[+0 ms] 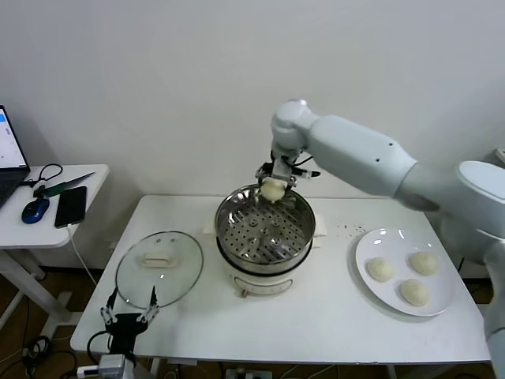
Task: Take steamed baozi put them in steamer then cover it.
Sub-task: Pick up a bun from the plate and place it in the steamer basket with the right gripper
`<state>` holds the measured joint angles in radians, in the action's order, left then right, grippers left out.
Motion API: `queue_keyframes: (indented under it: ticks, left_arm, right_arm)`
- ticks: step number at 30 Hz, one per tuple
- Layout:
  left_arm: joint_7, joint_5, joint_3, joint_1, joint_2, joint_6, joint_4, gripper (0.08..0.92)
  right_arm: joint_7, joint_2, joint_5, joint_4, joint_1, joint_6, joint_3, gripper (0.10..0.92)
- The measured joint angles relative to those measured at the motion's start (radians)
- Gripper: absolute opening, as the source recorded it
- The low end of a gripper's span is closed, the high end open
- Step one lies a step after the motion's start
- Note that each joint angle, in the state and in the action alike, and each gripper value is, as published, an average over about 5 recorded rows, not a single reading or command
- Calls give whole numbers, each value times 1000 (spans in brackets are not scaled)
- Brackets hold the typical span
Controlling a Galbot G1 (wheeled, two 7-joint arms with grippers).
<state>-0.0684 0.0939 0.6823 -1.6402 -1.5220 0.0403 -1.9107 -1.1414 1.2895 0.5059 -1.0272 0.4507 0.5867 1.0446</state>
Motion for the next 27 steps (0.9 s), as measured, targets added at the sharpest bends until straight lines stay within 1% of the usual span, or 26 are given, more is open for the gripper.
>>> queue_keyframes:
  ticks: [8,20,25,27]
  left_arm:
    - [-1,0,0,-9,0,4,1,823]
    - [-4,0,1,-13,-2,9,13,823]
    - [-7,0,1,-13,-3,10,17,823]
    - [-8,0,1,-13,-3,11,17,823]
  right_arm:
    - [34,44,132,17,-72,47,-16,738]
    - [54,72,232,44,-138,75,-30,748]
    - [61,70,239,51,-144,78,-30,808]
    - [61,67,238,49,-144,80,-30,818]
